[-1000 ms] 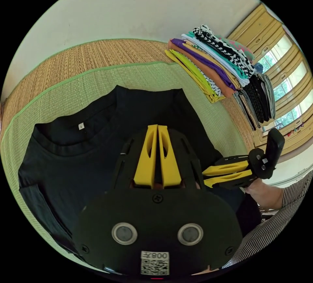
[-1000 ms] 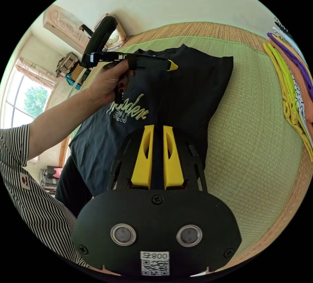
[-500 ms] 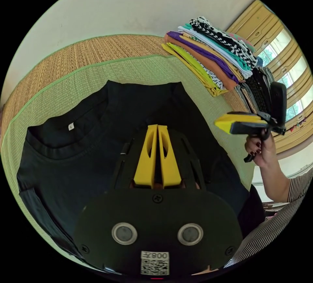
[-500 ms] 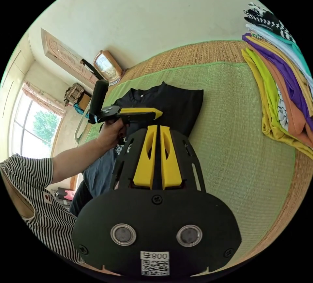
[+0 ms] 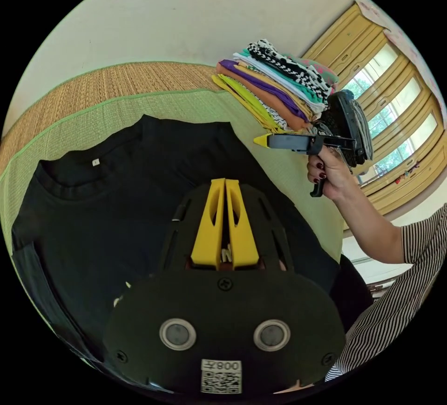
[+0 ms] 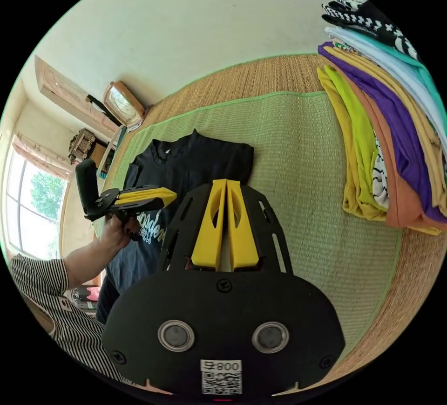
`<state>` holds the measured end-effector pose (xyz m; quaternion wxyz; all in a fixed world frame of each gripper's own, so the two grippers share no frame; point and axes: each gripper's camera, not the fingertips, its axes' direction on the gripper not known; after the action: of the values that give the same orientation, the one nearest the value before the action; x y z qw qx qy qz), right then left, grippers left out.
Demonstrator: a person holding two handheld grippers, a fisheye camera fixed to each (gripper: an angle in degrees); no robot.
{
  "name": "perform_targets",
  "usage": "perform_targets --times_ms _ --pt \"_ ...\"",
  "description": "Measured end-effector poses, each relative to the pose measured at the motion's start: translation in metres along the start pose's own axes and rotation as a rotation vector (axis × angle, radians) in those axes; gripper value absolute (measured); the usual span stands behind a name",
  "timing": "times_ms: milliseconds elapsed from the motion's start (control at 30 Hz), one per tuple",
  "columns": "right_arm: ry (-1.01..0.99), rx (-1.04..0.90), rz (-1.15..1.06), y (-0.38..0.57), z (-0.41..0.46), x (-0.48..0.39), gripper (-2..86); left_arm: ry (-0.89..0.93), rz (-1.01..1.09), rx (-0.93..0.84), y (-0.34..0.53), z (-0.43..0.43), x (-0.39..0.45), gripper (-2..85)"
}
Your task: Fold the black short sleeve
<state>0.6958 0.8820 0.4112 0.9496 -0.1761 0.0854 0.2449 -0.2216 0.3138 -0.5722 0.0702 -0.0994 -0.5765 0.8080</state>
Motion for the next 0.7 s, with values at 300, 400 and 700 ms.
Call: perform_targets --times_ms 300,400,700 --pt "-0.010 -0.153 -0.015 0.073 0.029 -0.042 0.1 0.028 -0.062 -0.065 0.062 -0.033 0.020 0.1" --pt "-0.028 -0.110 -0.023 0.072 0.008 -0.055 0.1 0.032 -0.059 -0.011 0.087 -0.077 0.031 0.1" --pt "0.042 -0.180 0.069 0.185 -0.044 -0.087 0.1 0.004 -0.349 0.016 0.269 -0.220 0.041 0.3"
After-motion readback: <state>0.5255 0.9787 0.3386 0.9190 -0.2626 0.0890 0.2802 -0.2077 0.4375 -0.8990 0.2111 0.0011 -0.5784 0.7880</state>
